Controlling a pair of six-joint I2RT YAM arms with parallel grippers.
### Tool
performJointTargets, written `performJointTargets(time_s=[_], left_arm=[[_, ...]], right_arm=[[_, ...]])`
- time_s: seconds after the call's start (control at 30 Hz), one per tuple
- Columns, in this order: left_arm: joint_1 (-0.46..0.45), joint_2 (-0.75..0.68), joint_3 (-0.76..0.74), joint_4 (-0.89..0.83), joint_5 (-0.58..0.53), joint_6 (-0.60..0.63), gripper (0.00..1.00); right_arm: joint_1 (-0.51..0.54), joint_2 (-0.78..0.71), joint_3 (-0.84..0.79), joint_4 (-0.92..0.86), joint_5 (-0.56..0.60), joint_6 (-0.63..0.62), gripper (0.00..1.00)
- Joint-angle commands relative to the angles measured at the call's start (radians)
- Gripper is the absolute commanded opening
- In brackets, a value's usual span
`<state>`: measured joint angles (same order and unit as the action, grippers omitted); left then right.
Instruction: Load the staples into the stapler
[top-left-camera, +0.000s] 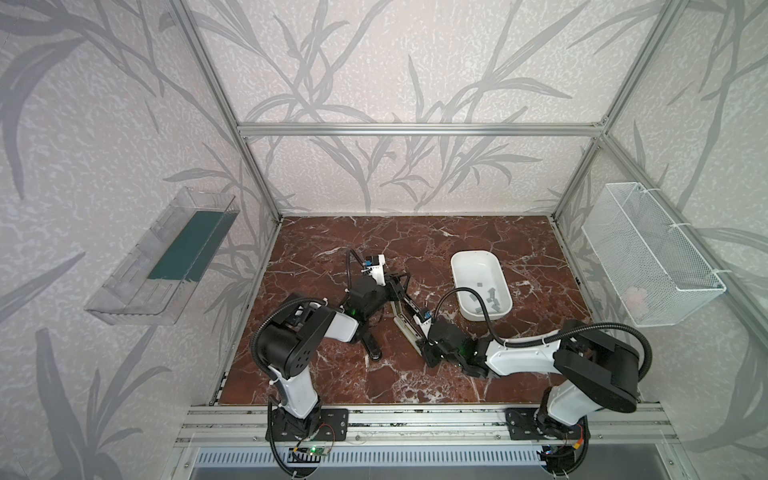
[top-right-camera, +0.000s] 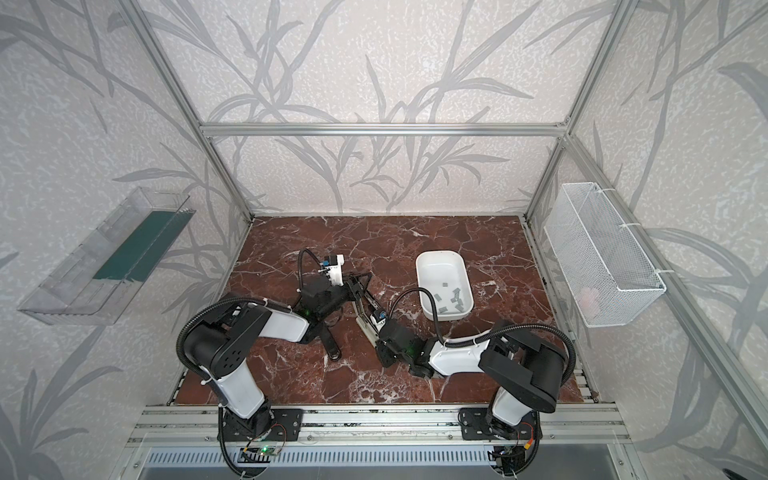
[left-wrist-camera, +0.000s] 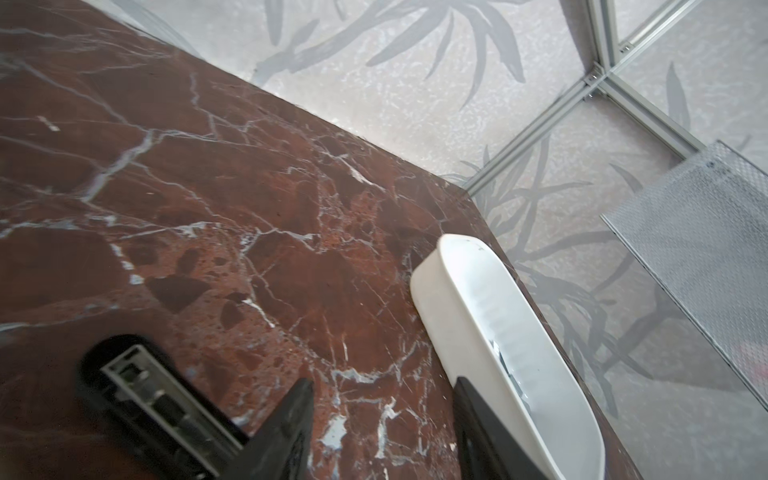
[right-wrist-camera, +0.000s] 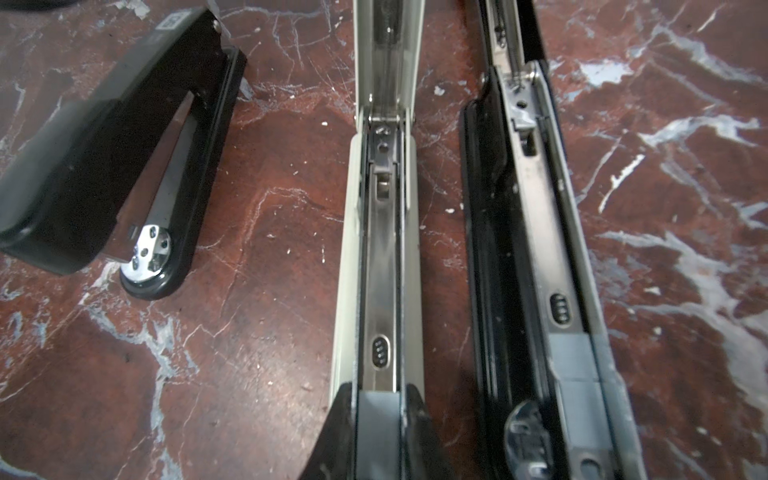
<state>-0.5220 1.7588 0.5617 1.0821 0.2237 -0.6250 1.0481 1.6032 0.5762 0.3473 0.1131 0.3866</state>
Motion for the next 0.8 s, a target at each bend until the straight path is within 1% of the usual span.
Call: performJointTargets(time_s=[0.0, 0.17, 0.3, 0.53, 0.7, 0.77], left_arm=[[-0.053, -0.028, -0.030, 0.060, -0.017, 0.095, 0.56], [-0.126, -0.045, -0.080, 0.088, -0.071, 0.192, 0.55], [-0.152, -0.045, -0.118, 0.112, -0.092, 0.224, 0.55], [-0.227, -0.036, -0.158, 0.142, -0.130, 0.323, 0.55], [-0.255, -0.004, -0.196, 0.227, -0.144, 0.369, 0.55], [-0.265, 0.004, -0.204, 0.242, -0.143, 0.383, 0.56]], right_arm=[[0.016, 0.038, 0.000, 0.000, -0.039, -0.026, 0.06], [0.016, 0.041, -0.016, 0.022, -0.030, -0.027, 0.08], [0.016, 0.035, -0.036, 0.044, -0.017, -0.029, 0.09], [0.016, 0.016, -0.083, 0.095, 0.007, -0.032, 0.19], [0.016, 0.008, -0.129, 0.158, 0.017, -0.029, 0.27], [0.016, 0.005, -0.146, 0.182, 0.019, -0.025, 0.28]])
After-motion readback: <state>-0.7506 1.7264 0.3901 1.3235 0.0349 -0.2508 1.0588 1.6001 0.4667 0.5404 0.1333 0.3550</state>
